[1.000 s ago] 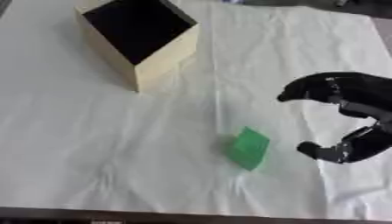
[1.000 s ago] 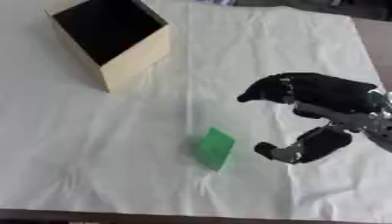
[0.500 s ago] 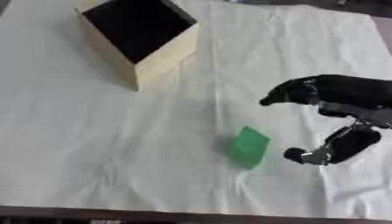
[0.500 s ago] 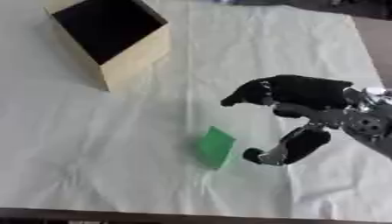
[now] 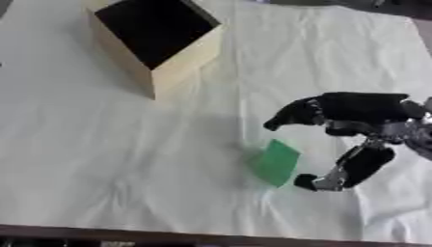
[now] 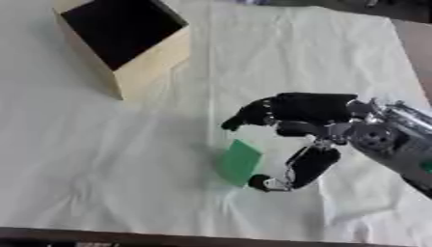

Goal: Pick up objects on the table and place them in the box.

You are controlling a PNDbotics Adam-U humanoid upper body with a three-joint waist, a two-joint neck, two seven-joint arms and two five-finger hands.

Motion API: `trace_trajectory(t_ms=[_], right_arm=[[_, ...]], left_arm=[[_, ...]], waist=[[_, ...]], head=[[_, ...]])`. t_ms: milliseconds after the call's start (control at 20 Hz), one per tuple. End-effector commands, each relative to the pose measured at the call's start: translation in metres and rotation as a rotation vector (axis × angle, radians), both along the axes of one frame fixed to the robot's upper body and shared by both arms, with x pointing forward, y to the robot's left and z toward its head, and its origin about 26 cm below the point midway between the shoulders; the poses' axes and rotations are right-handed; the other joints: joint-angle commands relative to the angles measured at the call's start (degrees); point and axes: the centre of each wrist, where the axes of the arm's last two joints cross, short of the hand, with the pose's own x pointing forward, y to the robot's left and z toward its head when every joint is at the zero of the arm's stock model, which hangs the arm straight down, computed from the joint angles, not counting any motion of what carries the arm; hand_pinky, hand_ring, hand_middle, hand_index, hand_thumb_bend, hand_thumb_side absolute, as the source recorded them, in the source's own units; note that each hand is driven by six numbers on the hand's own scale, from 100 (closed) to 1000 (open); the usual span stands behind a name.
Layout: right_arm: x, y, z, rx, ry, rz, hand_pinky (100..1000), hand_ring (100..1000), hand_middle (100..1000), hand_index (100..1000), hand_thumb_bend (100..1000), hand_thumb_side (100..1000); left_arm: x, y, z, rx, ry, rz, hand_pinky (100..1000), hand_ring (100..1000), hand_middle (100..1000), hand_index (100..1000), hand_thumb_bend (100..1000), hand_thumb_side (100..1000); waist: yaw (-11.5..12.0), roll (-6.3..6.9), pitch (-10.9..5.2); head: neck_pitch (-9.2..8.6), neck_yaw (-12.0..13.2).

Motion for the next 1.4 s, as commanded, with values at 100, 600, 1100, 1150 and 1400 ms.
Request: trace_trajectory(t_ms=[100, 600, 1100, 1150, 1400], right_arm=[[-0.001, 0.005, 0.006, -0.016, 0.005, -0.004, 864, 916, 822, 964, 346, 521], [0.000, 0.007, 0.008, -0.044, -0.073, -0.055, 870, 926, 836, 967, 366, 532], [-0.002, 0.006, 0.001, -0.112, -0.067, -0.070, 875, 934, 847, 965, 369, 604], [-0.002, 0.007, 0.000, -0.119, -0.055, -0.071, 870, 925, 842, 962, 364, 609], [-0.003, 0.010, -0.004, -0.134, 0.001, -0.071, 866, 917, 836, 960, 353, 636]], left_arm=[[-0.001, -0.002, 0.007, 0.004, -0.025, -0.016, 566, 581, 761, 738, 258, 692], [-0.001, -0.003, 0.007, 0.006, -0.024, -0.022, 565, 581, 762, 738, 255, 695], [-0.001, -0.004, 0.006, 0.006, -0.019, -0.025, 564, 580, 761, 737, 252, 697], [-0.001, -0.004, 0.006, 0.005, -0.018, -0.026, 564, 581, 762, 737, 252, 698], [-0.001, -0.004, 0.006, 0.005, -0.016, -0.027, 563, 580, 762, 736, 249, 699]], waist=[[0.1, 0.32, -0.79], [0.5, 0.35, -0.40], [0.5, 0.20, -0.12], [0.5, 0.19, -0.08], [0.7, 0.23, 0.09]], head=[[-0.04, -0.1], [-0.22, -0.1], [-0.48, -0.1], [-0.49, -0.2], [-0.50, -0.3]])
